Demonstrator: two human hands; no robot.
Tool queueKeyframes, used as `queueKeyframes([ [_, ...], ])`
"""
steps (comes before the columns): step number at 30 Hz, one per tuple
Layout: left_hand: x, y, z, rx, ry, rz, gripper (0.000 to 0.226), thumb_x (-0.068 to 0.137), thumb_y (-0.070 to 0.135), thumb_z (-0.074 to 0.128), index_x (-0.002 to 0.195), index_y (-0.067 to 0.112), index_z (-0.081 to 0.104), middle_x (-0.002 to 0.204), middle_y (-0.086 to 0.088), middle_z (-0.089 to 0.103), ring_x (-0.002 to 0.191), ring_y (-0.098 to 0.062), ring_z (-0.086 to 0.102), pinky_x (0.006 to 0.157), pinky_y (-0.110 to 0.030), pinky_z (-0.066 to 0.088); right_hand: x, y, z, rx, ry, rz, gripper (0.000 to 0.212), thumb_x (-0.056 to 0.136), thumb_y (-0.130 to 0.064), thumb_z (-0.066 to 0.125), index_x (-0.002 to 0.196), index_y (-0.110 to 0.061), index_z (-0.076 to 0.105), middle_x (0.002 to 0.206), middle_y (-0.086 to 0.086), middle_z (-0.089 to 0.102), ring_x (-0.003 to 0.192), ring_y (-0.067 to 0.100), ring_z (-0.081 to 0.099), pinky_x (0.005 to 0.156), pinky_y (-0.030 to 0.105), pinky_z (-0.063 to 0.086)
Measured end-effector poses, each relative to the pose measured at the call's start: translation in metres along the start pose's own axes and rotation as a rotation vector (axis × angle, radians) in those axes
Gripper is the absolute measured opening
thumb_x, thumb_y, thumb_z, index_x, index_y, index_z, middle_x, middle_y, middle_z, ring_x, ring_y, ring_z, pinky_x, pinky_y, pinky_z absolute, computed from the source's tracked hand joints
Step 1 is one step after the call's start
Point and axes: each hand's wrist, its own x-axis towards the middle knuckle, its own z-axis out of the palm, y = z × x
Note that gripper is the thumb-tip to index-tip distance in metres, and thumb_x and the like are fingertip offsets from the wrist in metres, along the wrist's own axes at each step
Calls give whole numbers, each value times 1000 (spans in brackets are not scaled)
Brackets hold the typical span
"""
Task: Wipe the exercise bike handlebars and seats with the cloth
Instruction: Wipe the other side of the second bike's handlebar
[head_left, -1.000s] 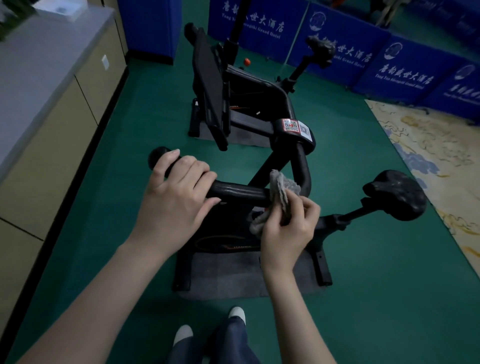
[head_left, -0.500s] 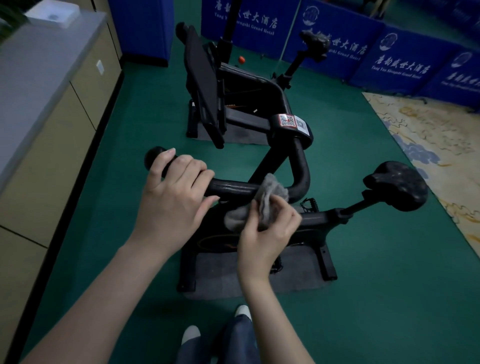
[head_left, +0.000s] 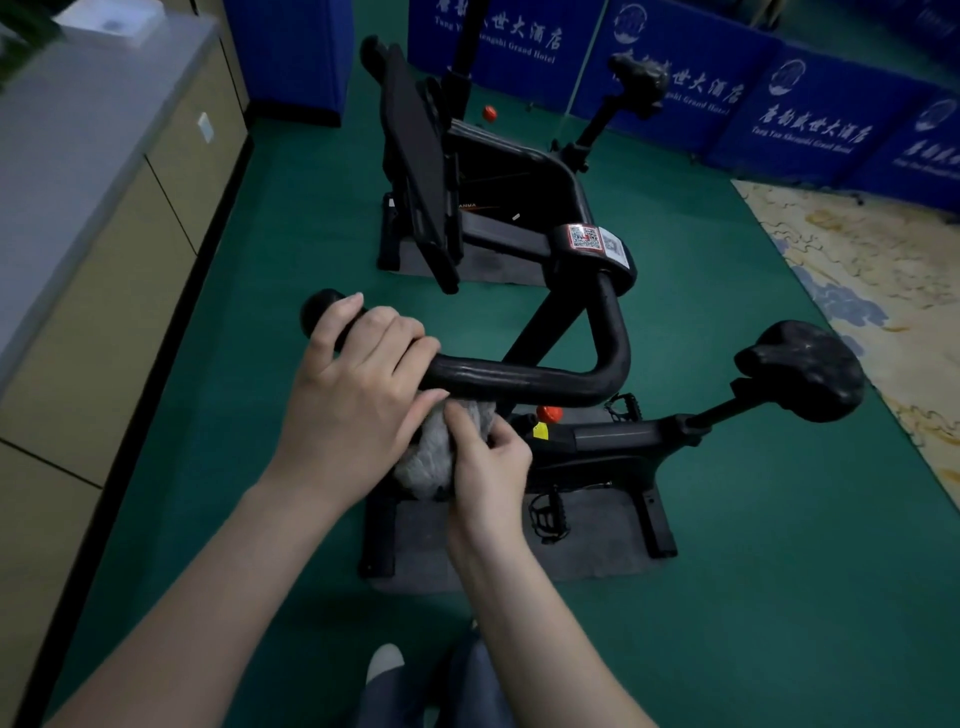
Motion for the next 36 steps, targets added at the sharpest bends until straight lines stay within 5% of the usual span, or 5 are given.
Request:
queueKeyframes([
  [6,0,-1,0,7,-1,5,35,89,41,59,110,14,59,111,-2,60,113,-22,48,113,-37,9,1,4,-8,-58,-6,-94,22,83,-22,69,79,-1,66,77,21,66,73,25,60,70,46,53],
  [12,0,1,0,-13,0,-3,33,88,41,59,109,15,60,110,-2,61,111,-22,47,112,-38,9,10,3,-31,-144,238,-312,24,91,-30,62,78,-11,56,76,5,62,72,15,57,70,37,50],
  [17,1,1,0,1,-13,-6,33,91,41,54,111,15,59,111,-3,60,113,-24,48,112,-38,9,-5,5,-4,-310,145,-473,21,87,-28,59,78,-11,52,68,-12,55,65,2,50,66,27,46],
  [22,1,0,0,-5,-20,-1,33,90,41,57,111,15,60,111,-2,60,112,-24,49,113,-38,10,1,-4,-14,-265,254,-424,29,85,-39,60,73,-16,47,67,-9,52,65,11,49,68,40,47],
  [36,0,2,0,-15,-1,1,36,90,42,59,110,12,61,109,-6,61,110,-28,53,113,-42,12,19,-37,-51,-228,421,-432,19,96,-21,56,79,-18,47,76,-6,57,61,-5,52,61,11,43],
])
